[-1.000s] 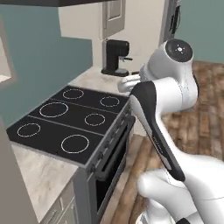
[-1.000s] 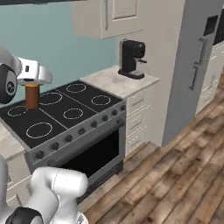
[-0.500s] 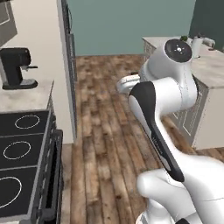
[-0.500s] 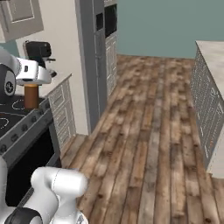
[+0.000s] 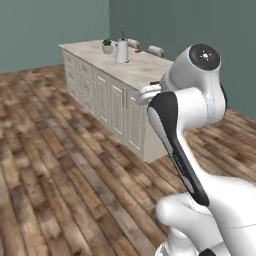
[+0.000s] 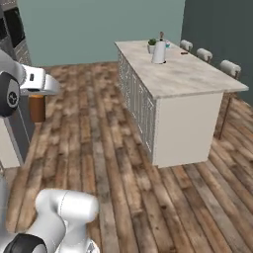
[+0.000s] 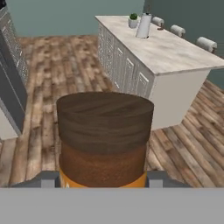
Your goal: Take the cinnamon bottle from the cabinet and place it on the dining table, next to the plate with the cupcake. Then take the chocolate from the dining counter and place it on the cupcake plate.
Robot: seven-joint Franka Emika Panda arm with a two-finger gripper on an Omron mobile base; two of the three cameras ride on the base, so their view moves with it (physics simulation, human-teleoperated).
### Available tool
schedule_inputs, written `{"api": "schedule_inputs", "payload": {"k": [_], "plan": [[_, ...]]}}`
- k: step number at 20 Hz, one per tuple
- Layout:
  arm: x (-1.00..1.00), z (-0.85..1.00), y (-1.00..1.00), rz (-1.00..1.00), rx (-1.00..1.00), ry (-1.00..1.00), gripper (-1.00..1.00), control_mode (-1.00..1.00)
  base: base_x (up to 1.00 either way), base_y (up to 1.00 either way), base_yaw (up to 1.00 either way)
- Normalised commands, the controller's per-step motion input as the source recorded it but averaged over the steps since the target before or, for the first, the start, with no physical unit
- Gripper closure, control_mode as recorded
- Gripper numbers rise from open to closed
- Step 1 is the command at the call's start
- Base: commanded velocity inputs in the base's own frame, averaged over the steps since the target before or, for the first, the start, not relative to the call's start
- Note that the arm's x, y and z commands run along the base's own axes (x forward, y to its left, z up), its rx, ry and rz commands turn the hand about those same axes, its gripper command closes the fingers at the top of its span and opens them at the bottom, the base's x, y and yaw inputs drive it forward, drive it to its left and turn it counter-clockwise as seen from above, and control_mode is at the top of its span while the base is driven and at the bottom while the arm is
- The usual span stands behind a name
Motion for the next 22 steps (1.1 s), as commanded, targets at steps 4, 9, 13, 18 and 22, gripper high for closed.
{"api": "schedule_inputs", "payload": {"k": [4, 9, 13, 18, 22], "plan": [[0.00, 0.00, 0.00, 0.00, 0.00, 0.00, 1.00, 1.00, 0.42, -0.59, -0.45], [0.00, 0.00, 0.00, 0.00, 0.00, 0.00, 1.00, 1.00, 0.60, -0.55, -0.39], [0.00, 0.00, 0.00, 0.00, 0.00, 0.00, 1.00, 1.00, 0.90, -0.54, -0.34], [0.00, 0.00, 0.00, 0.00, 0.00, 0.00, 1.00, 1.00, 1.00, -0.40, -0.33], [0.00, 0.00, 0.00, 0.00, 0.00, 0.00, 1.00, 1.00, 1.00, -0.18, -0.35]]}}
